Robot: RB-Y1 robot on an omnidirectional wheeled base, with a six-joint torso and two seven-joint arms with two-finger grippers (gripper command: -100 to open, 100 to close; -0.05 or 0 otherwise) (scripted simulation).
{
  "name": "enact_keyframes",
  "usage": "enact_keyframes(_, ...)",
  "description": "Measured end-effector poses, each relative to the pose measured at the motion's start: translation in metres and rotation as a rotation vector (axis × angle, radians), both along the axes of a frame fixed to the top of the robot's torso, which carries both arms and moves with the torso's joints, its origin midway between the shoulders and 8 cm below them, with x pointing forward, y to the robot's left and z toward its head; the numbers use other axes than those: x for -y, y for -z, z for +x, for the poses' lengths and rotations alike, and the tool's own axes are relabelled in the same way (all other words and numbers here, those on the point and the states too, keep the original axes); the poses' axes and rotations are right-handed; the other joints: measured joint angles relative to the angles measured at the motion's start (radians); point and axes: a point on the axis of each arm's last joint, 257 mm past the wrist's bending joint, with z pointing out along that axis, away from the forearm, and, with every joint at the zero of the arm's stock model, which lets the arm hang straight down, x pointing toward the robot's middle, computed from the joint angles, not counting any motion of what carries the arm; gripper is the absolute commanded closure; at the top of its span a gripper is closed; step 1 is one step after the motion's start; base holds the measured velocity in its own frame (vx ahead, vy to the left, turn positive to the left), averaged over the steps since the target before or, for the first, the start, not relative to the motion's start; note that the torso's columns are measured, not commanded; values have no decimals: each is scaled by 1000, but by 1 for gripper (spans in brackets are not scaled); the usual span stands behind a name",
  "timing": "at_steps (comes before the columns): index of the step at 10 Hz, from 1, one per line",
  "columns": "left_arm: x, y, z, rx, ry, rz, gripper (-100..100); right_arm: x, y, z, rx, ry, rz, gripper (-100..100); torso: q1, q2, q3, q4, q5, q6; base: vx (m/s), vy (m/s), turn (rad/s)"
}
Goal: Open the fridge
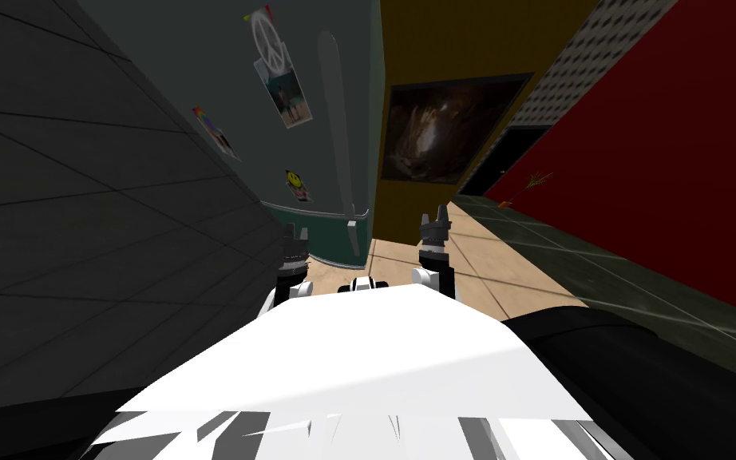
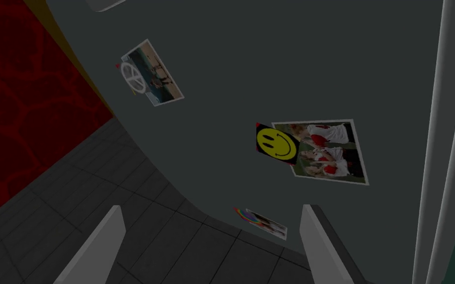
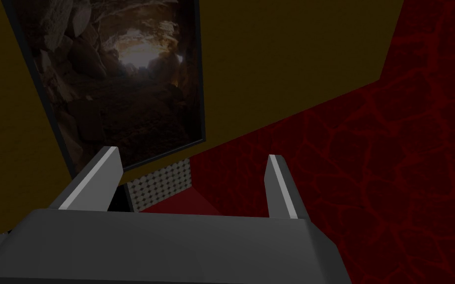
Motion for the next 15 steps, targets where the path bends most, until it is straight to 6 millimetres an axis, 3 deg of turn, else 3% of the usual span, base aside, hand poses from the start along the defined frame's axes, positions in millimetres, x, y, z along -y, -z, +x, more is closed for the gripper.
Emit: enact_keyframes(15, 51, 77, 30, -64, 75, 45, -100, 0, 0, 0, 0, 0, 0, 0, 0, 0, 0, 0, 0, 1, 55, -49, -64)
